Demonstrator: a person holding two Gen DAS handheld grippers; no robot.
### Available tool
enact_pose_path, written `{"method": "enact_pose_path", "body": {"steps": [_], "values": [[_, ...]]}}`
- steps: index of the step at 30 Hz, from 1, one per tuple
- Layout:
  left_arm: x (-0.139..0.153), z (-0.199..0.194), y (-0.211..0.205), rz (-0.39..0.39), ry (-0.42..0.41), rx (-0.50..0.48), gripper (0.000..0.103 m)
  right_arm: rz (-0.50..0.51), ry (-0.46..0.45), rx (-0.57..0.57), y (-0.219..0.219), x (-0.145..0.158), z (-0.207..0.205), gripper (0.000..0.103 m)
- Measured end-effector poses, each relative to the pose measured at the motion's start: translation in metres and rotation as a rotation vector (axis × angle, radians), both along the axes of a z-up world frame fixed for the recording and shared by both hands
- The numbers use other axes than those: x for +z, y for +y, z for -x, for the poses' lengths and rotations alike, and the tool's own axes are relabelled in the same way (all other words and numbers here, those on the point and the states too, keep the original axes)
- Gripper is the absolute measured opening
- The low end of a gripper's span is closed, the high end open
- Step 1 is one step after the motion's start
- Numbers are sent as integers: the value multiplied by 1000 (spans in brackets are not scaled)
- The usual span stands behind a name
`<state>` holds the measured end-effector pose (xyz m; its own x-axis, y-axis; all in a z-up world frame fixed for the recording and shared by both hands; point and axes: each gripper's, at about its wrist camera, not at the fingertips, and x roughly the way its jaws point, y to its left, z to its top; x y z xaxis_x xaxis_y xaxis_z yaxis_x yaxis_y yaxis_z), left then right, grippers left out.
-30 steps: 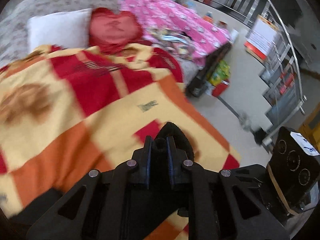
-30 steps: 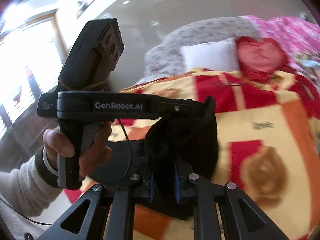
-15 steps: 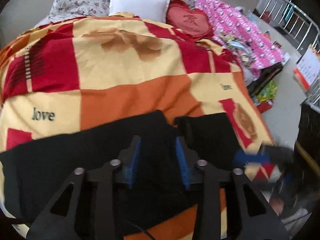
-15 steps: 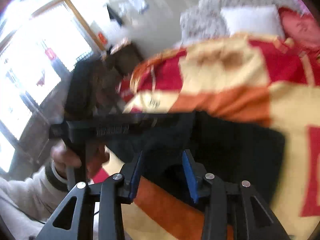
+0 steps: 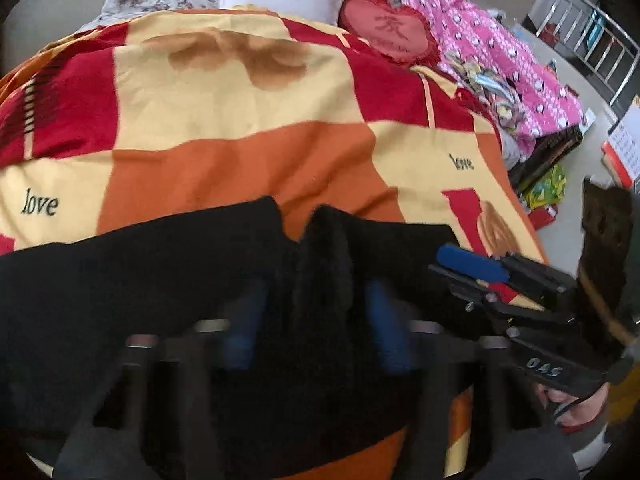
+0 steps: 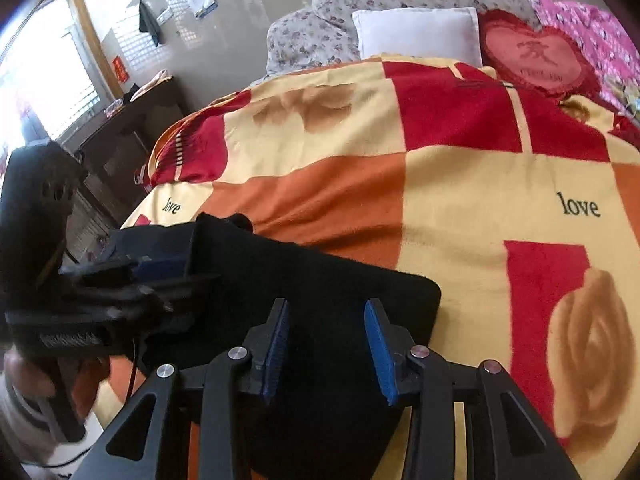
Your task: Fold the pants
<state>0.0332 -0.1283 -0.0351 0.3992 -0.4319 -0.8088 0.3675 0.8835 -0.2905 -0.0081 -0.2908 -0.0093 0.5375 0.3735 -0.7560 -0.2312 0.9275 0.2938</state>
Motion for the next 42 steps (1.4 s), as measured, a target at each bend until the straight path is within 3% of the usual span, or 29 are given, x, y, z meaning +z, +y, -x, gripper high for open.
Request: {"method": "enact_pose_path", "body": {"steps": [1,2,3,8,12,14,21,24,31,39,42], "values": [[1,1,1,-9,-5,2,27,4,1,-3,-1,6,6,38],[3,2,5,6,-3,-4,16,9,-3,2,1,12,9,38],[4,4,9,25,10,-15,14,16,-12,13,3,17,12,39],[7,17,24,3,-6,-4,14,44,-32,77,18,29,24,39],[-3,15,20,-6,-24,23,14,110,10,112,39,6,27,39],[-3,15,19,-8,-37,30,14,162,-33,112,46,4,31,39],[1,23,20,-33,-73,70,25,184,-43,131,50,21,41,39],[3,27,22,-47,-82,85,32,186,-3,124,51,9,44,39],[19,43,42,-110,-133,112,32,135,29,135,54,16,41,40],[32,62,99,-123,-138,216,33,203,-46,160,93,31,20,40],[36,69,123,-107,-134,270,50,262,-45,150,108,21,0,40]]}}
